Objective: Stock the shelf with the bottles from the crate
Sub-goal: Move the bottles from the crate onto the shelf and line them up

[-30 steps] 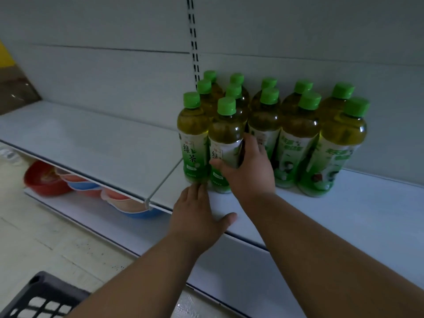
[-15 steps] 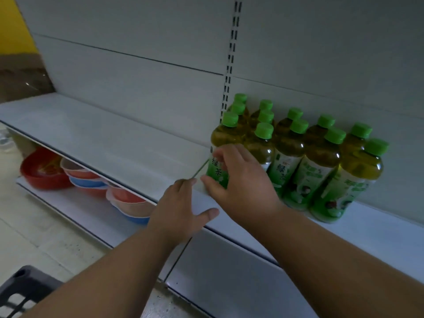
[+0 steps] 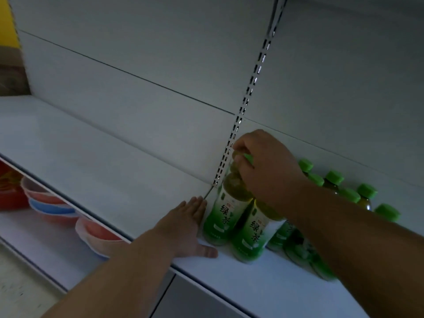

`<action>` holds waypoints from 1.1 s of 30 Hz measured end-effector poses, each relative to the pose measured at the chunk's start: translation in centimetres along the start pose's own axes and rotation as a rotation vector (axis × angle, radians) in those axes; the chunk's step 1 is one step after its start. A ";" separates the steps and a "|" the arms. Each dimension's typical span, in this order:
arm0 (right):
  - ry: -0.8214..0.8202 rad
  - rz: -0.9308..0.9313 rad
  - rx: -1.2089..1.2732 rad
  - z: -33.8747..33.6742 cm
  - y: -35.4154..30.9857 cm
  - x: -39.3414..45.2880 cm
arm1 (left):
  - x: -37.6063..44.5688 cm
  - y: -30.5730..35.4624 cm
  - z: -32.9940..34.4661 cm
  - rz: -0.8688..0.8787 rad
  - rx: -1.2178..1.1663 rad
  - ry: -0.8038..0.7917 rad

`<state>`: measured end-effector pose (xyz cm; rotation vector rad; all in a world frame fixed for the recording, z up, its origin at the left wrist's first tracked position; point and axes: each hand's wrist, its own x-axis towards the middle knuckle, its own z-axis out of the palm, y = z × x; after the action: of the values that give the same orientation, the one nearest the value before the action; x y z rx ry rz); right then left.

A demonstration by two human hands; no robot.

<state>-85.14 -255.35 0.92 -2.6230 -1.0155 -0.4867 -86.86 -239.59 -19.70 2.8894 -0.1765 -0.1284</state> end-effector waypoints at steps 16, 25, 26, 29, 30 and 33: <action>-0.323 0.220 -0.170 -0.3 3.7 5.6 | 0.3 0.1 0.6 0.005 0.144 -0.039; -0.279 0.171 -0.149 -0.3 4.3 6.0 | 0.3 -0.1 0.9 0.011 0.154 -0.035; -0.275 0.171 -0.149 -0.2 4.3 6.1 | 0.3 -0.1 0.9 0.014 0.150 -0.034; -0.259 0.174 -0.137 0.0 4.1 6.2 | 0.3 -0.1 0.9 0.014 0.136 -0.022; -0.258 0.170 -0.136 0.1 4.0 6.2 | 0.3 -0.1 1.0 0.014 0.133 -0.022; -0.257 0.164 -0.122 0.2 3.7 6.2 | 0.3 -0.2 1.1 0.020 0.138 -0.020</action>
<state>-78.21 -254.26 2.73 -2.9041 -0.8544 -0.1822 -86.61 -239.71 -20.83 3.0237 -0.2258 -0.1477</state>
